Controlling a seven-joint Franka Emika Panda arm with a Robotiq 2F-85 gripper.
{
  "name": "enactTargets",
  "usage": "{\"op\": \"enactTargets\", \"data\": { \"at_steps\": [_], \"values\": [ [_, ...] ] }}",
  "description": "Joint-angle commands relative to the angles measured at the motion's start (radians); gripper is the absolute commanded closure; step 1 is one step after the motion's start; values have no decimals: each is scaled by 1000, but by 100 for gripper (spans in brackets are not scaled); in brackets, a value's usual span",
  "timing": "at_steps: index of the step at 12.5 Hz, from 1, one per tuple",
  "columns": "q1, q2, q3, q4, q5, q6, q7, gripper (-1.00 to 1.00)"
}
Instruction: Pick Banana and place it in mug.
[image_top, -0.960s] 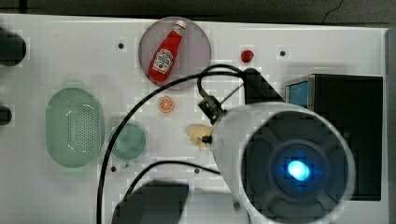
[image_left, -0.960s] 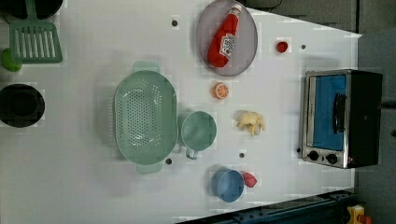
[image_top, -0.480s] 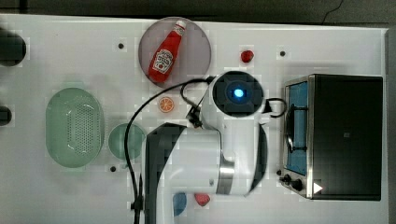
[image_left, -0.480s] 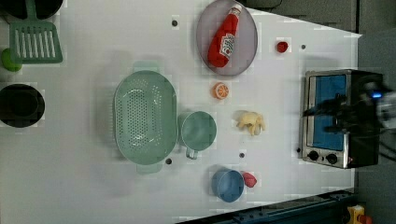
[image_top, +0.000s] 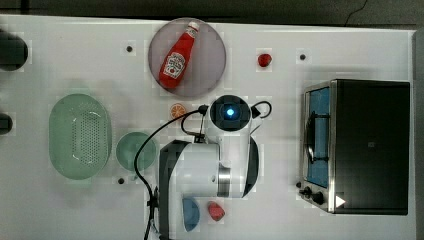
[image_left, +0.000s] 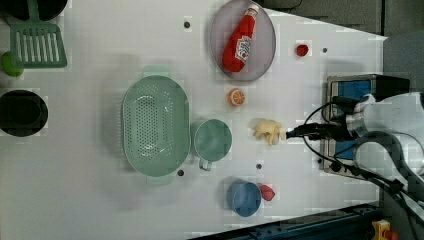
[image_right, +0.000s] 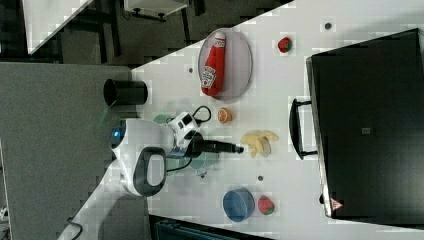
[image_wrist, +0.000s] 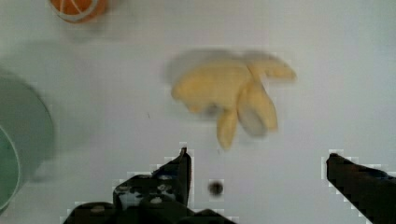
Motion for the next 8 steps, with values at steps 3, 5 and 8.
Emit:
{"op": "enactTargets", "data": {
  "at_steps": [3, 5, 8],
  "values": [
    [-14, 102, -11, -60, 5, 249, -343, -100],
    [-14, 165, -17, -66, 4, 319, -380, -100],
    [-14, 238, -21, -67, 4, 381, -380, -100]
  ]
}}
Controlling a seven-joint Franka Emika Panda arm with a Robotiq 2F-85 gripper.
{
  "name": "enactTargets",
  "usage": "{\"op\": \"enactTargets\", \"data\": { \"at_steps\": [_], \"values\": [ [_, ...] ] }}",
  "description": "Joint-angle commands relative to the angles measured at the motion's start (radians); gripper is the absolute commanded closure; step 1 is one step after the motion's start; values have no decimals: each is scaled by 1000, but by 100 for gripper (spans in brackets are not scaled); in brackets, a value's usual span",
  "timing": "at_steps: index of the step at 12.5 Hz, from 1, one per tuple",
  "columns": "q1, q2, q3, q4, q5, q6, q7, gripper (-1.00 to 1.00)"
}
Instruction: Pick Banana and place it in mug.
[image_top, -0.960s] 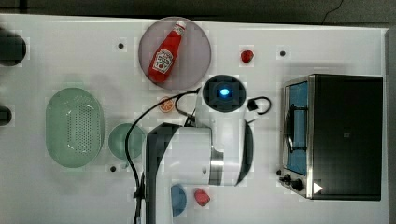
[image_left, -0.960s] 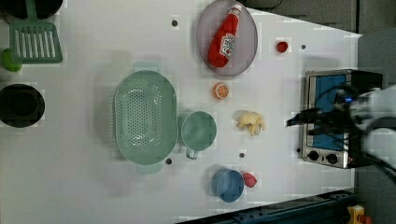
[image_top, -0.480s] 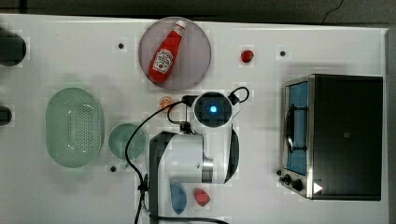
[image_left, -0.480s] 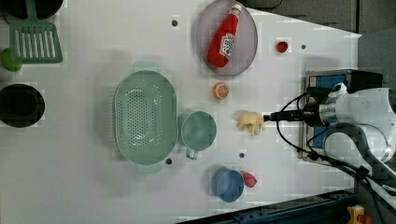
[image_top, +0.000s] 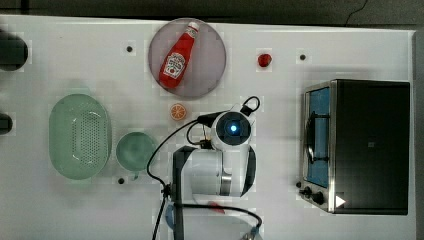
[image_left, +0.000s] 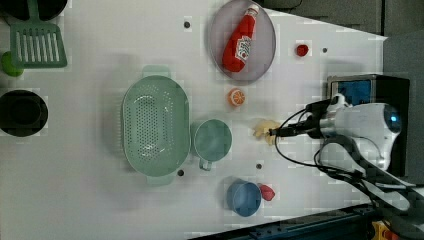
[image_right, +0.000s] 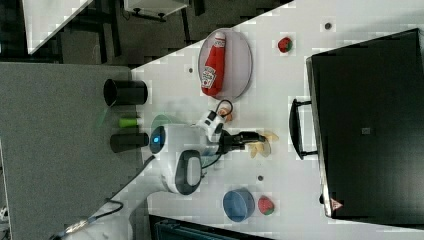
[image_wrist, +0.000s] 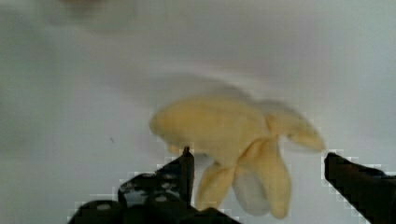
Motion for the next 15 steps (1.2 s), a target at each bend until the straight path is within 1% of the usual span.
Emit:
{"op": "enactTargets", "data": {
  "at_steps": [1, 3, 4, 7, 8, 9, 10, 13, 15],
  "values": [
    [-12, 53, 6, 7, -10, 60, -61, -100],
    [-12, 76, 8, 7, -10, 107, -61, -100],
    [-12, 80, 6, 6, -10, 109, -61, -93],
    [-12, 77, 6, 12, -10, 110, -61, -18],
    [-12, 72, 6, 12, -9, 109, -61, 4],
    [-12, 62, 7, 14, -9, 109, -61, 25],
    [-13, 48, 6, 14, -9, 104, -60, 37],
    [-14, -43, -4, 12, -9, 43, -60, 37],
    [-15, -158, -17, 20, -9, -81, -59, 37]
  ]
}}
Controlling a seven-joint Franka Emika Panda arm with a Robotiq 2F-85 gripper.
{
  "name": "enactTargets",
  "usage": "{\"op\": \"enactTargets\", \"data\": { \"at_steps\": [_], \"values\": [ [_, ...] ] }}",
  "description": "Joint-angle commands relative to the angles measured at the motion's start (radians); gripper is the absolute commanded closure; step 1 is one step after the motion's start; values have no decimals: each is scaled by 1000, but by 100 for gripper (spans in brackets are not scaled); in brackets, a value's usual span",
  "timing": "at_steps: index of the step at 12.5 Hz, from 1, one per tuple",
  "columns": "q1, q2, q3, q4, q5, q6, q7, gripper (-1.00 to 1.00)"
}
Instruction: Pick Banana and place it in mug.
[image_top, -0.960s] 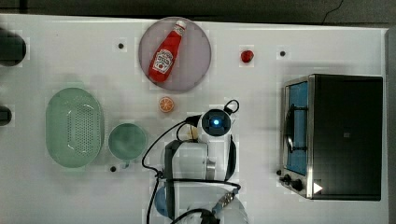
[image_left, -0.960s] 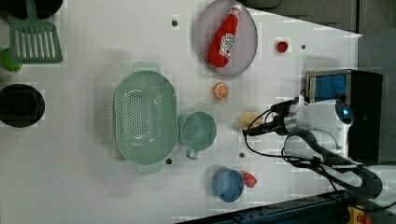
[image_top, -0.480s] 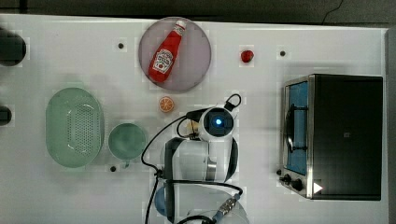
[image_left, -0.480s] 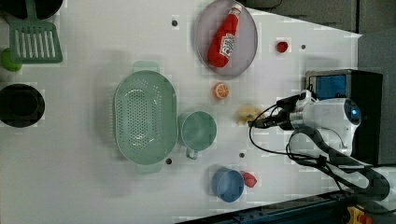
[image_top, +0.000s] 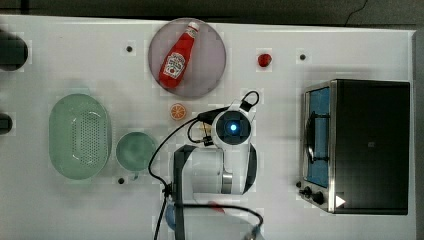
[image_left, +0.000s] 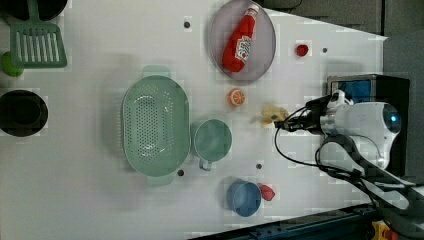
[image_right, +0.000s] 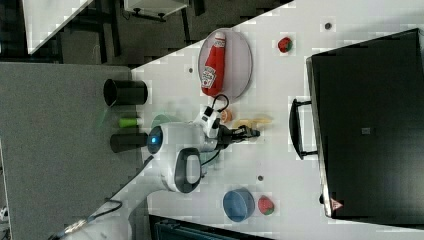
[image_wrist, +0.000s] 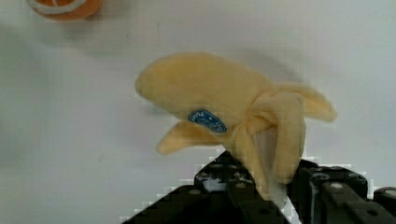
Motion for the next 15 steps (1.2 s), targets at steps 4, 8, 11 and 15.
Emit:
{"op": "enactTargets", "data": {
  "at_steps": [4, 8, 11, 15],
  "values": [
    [-3, -365, -16, 70, 16, -380, -15, 37],
    [12, -493, 40, 167, 16, -653, 144, 37],
    [31, -527, 118, 195, 19, -681, 233, 37],
    [53, -518, 235, 184, 60, -681, 451, 37]
  ]
}}
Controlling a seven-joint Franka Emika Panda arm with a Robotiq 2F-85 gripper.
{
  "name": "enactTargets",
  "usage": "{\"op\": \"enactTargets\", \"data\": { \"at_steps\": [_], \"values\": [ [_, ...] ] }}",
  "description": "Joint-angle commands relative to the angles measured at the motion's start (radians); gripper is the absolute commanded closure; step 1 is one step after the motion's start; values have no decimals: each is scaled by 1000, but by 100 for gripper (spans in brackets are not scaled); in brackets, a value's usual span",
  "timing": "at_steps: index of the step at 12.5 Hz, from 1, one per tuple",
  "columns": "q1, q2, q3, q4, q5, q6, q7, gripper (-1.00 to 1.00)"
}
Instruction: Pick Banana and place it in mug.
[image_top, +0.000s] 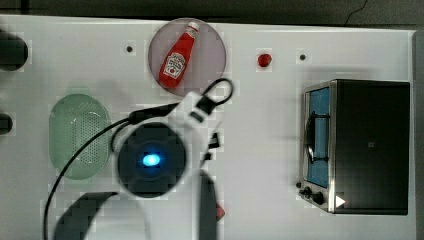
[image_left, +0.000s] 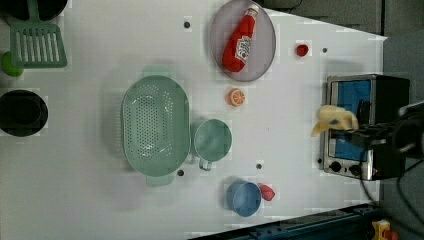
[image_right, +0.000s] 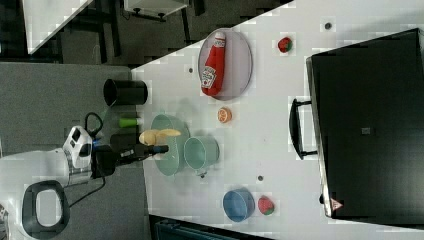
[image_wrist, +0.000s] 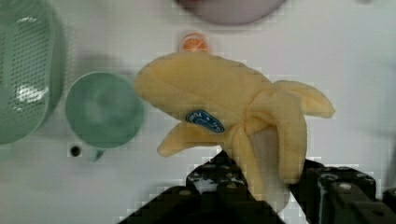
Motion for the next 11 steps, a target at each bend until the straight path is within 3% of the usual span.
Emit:
{"op": "enactTargets", "data": {
  "at_steps": [1, 6, 11],
  "values": [
    [28, 45, 80, -4, 36, -30, 276, 37],
    [36, 150, 207, -20, 39, 63, 463, 37],
    [36, 274, 256, -112, 39, 347, 478, 37]
  ]
}}
